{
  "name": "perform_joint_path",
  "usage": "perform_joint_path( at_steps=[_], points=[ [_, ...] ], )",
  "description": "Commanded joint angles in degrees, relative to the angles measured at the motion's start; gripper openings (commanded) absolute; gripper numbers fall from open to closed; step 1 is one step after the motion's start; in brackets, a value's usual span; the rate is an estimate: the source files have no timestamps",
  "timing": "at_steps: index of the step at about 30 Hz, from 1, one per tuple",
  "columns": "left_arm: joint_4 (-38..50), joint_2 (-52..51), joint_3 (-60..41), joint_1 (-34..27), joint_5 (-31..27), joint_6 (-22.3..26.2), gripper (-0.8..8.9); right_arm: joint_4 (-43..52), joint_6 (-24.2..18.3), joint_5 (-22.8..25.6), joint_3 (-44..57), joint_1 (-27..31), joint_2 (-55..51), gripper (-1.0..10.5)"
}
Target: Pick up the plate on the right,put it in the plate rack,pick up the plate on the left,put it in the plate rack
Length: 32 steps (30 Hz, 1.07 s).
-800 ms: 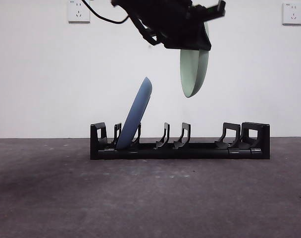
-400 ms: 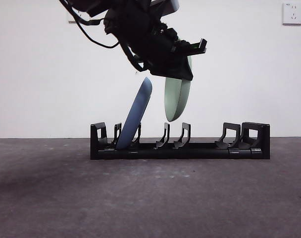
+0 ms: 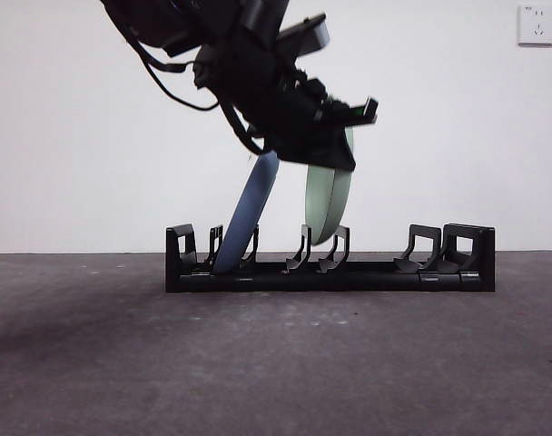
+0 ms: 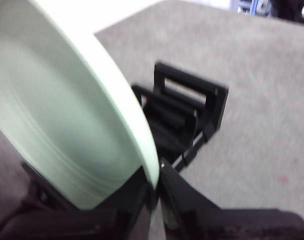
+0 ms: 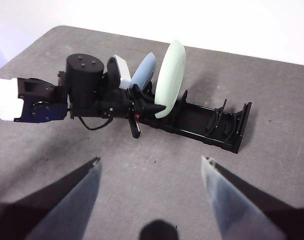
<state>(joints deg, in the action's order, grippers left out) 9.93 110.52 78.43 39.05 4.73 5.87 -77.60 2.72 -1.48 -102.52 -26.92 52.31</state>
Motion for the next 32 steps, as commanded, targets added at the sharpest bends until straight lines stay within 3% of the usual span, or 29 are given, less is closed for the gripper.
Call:
perform_joint_path(
  at_steps=[1,14,16,20,32],
  points=[
    [-0.2,1.6,0.0,-0.2,-0.1,0.0,-0.08,-1.3,-0.2,0.0,0.4,0.0,0.0,3.4],
    [-3.2,3.1,0.0,-0.2,-2.7,-0.2,0.03,-1.3,-0.4,0.0,0.5,0.0,0.0,3.4],
    [-3.2,3.1,0.0,-0.1,-1.9,-0.3,0.25,-1.3,-0.4,0.0,0.5,0.0,0.0,3.4],
    [-3.2,3.1,0.0,0.5,-1.2,-0.4,2.21,-1.3,-0.4,0.0,0.5,0.0,0.0,3.4],
    [-5.1,0.8,0.0,2.3,-1.3,-1.6,2.32,-1.3,-0.9,0.0,0.5,0.0,0.0,3.4]
  ],
)
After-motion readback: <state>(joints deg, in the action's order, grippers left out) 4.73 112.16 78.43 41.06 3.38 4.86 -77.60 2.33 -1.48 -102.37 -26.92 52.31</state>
